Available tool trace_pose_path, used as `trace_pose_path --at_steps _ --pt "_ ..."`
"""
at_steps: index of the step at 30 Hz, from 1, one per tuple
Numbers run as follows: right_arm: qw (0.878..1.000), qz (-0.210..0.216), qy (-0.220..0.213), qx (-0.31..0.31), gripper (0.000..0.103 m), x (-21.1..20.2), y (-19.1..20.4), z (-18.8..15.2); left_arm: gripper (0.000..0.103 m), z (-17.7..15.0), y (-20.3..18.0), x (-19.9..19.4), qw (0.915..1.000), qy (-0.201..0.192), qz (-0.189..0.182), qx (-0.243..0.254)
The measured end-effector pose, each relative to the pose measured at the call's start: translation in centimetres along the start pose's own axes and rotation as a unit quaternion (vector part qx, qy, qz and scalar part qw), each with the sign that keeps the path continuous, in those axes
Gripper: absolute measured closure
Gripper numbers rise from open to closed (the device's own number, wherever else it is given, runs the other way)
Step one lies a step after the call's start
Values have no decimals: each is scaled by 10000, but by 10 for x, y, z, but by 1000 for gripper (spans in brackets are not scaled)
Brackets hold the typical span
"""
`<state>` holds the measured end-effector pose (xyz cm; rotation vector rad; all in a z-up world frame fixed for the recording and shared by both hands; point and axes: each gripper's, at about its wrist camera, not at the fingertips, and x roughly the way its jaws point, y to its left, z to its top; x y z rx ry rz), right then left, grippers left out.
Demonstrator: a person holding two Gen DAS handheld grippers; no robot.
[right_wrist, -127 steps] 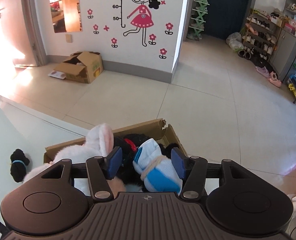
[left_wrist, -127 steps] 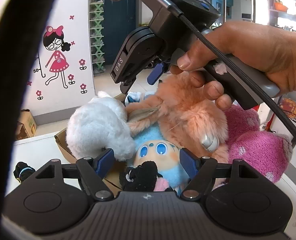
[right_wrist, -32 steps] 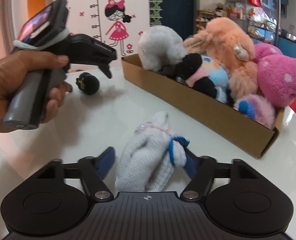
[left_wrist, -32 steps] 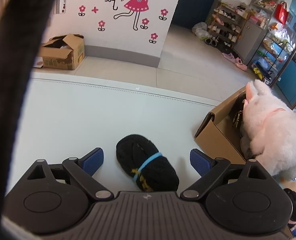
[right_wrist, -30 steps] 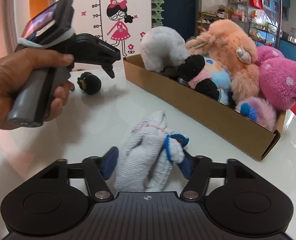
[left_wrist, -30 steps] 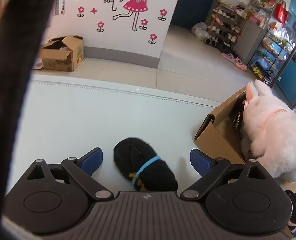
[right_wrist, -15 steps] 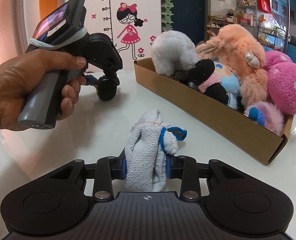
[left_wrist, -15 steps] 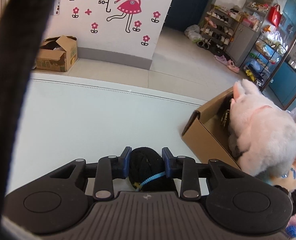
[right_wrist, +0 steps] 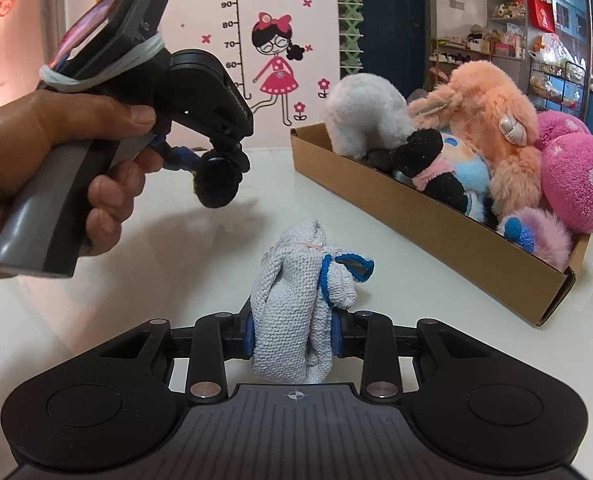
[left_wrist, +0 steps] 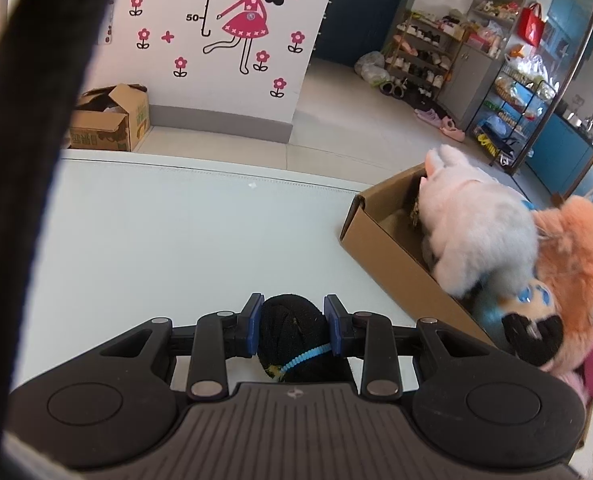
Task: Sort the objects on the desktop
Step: 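Lift the black sock ball and white knit bundle and carry them to the box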
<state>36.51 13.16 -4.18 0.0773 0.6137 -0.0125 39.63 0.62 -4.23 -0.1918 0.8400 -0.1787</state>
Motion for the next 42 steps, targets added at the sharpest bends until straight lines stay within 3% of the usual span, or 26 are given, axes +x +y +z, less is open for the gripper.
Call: trace_pose_path --at_steps 13,20,31,42 --pt "9979 536 14 -376 64 -40 26 -19 74 -37 5 -32 9998 12 127 145" --pt "9961 718 -58 -517 64 -77 29 -31 74 -57 3 -61 9986 -55 168 490" --pt "9953 644 -644 -316 64 -152 -11 -17 74 -89 -37 -117 9886 -390 6 1456" --pt "9906 126 -1339 -267 64 -187 -76 39 73 -77 -99 -126 9774 -810 -554 1872"
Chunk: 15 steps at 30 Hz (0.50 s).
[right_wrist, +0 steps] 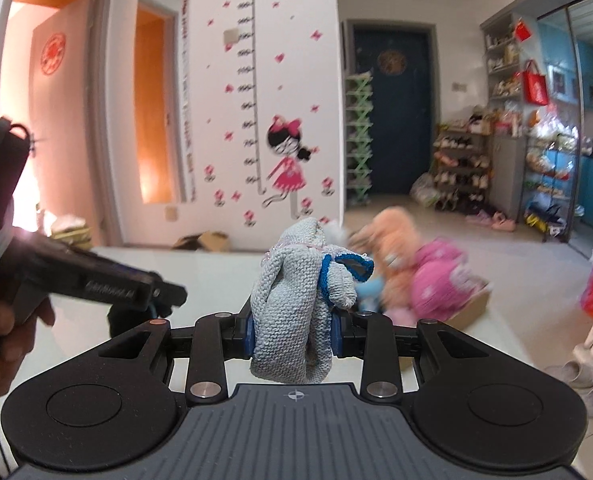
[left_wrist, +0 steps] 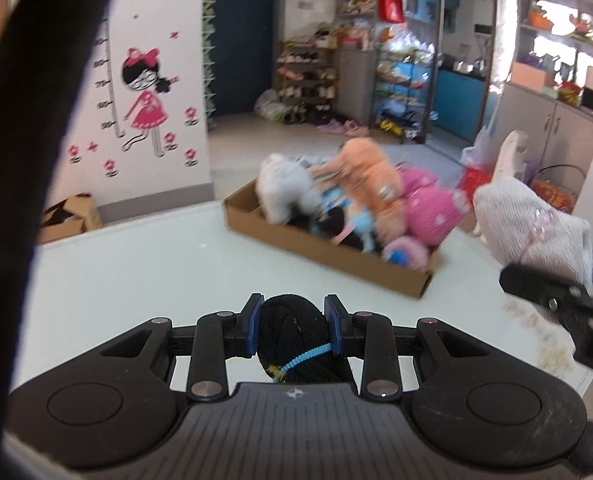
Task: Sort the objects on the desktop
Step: 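Lift the black sock ball and white knit bundle and carry them to the box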
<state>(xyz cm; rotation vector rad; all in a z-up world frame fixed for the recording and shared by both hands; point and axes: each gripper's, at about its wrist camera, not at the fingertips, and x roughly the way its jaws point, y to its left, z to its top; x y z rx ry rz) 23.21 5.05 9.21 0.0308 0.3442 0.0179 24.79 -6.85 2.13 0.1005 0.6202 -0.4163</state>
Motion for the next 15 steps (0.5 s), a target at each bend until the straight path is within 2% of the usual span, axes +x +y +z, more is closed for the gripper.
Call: trace_pose_path --at_steps 8,15 --pt "9998 -2 -218 -2 64 30 -61 62 73 43 -33 50 9995 -259 -197 35" --pt "9998 173 -92 -4 64 72 -105 116 73 68 -62 82 9989 -332 -274 190"
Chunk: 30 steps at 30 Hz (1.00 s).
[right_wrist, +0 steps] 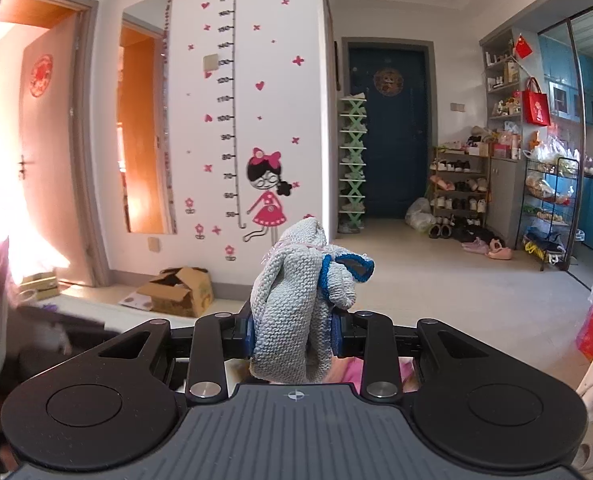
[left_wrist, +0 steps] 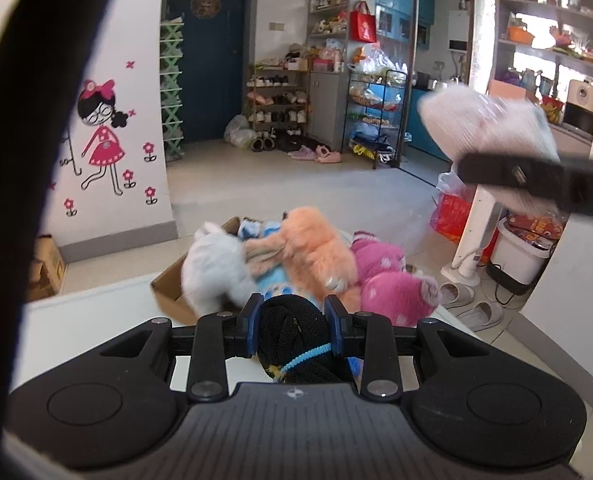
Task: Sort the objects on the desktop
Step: 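Lift the black sock ball and white knit bundle and carry them to the box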
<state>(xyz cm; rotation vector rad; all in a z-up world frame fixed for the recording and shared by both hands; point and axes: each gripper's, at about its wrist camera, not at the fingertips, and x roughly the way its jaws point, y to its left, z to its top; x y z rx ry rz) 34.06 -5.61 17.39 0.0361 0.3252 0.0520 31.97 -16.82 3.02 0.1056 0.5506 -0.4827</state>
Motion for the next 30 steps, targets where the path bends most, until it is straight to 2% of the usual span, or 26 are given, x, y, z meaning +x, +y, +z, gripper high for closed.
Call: trace_pose_path --at_steps 7,14,22,30 --pt "9997 187 129 53 63 27 -15 28 73 18 -10 27 10000 27 35 81" --pt "9989 322 334 23 63 46 -19 29 73 9 -7 43 9997 141 113 138" --pt "9942 558 888 -231 63 112 -20 34 73 -10 -8 51 9998 -9 87 176" --pt "9863 854 1369 -350 63 183 -8 32 73 -9 -4 50 9993 -304 9 221"
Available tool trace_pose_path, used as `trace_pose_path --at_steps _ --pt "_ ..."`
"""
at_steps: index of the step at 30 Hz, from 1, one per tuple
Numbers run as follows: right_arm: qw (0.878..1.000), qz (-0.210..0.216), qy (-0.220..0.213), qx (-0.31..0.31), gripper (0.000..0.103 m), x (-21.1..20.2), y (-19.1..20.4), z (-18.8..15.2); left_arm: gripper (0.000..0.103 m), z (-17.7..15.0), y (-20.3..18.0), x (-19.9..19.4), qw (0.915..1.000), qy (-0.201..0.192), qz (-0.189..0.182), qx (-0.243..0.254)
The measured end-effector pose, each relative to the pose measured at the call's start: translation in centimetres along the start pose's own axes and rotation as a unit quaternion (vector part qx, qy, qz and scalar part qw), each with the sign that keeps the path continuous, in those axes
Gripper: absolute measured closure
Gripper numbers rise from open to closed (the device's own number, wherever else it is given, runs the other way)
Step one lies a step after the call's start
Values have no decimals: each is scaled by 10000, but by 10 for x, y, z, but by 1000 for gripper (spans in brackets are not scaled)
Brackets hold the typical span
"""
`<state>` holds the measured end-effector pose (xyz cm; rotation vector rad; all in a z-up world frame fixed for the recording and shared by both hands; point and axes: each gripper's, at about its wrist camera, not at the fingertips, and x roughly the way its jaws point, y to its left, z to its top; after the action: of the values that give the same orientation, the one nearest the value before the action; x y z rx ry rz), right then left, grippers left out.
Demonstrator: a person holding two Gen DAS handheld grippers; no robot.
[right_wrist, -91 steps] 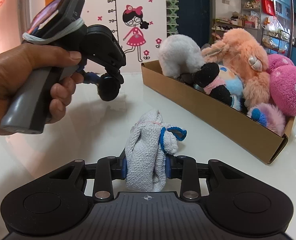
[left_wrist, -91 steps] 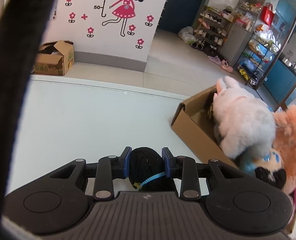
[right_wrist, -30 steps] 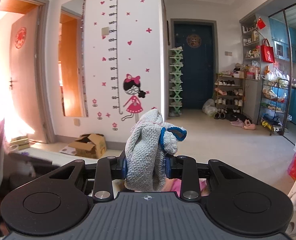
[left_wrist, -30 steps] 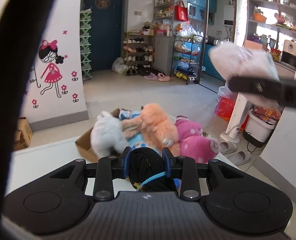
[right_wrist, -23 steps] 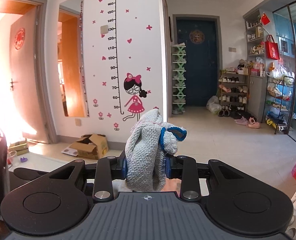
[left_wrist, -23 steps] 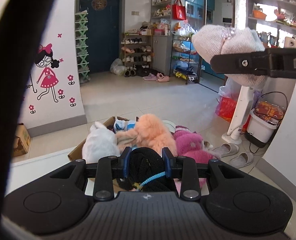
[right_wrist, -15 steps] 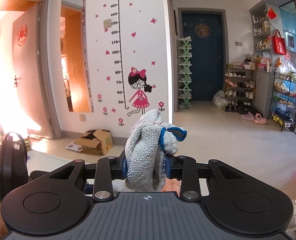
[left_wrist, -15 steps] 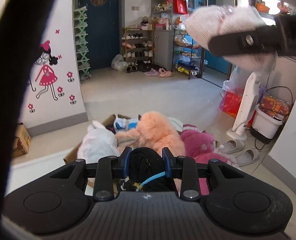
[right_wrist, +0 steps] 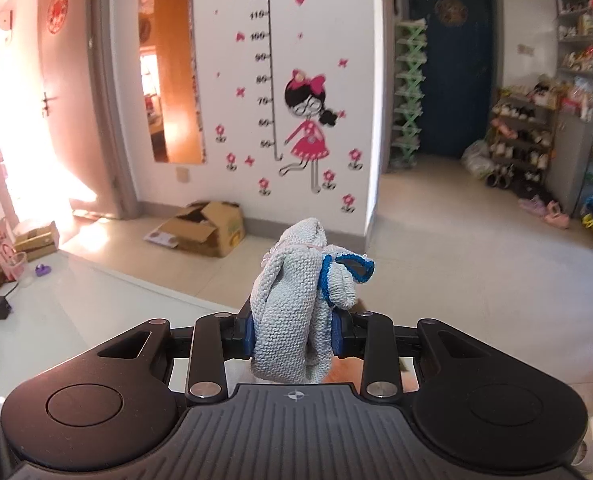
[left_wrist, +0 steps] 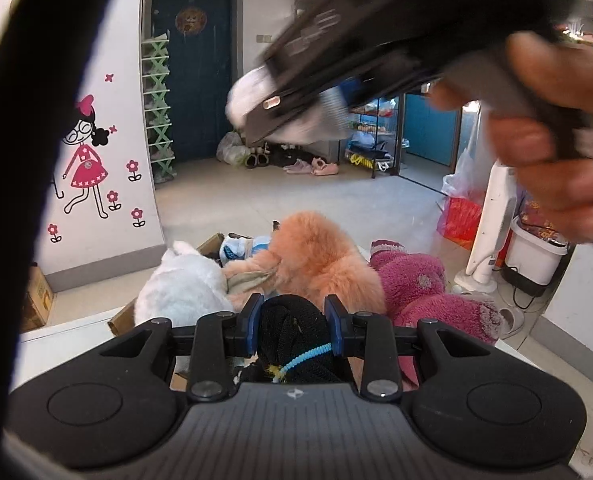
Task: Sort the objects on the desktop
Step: 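Lift the black sock ball and white knit bundle and carry them to the box, then lower both socks into the box and open both tools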
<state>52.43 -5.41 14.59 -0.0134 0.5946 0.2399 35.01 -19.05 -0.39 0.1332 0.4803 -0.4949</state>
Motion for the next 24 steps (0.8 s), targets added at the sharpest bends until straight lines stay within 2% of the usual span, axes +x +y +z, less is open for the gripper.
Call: trace_pose_path --at_steps 9,24 --pt "9963 21 722 -462 63 65 10 -1 73 -11 -7 5 9996 23 -168 -211" --pt "9918 -52 1081 -685 63 93 13 -4 73 -11 1 8 9985 76 -88 -541"
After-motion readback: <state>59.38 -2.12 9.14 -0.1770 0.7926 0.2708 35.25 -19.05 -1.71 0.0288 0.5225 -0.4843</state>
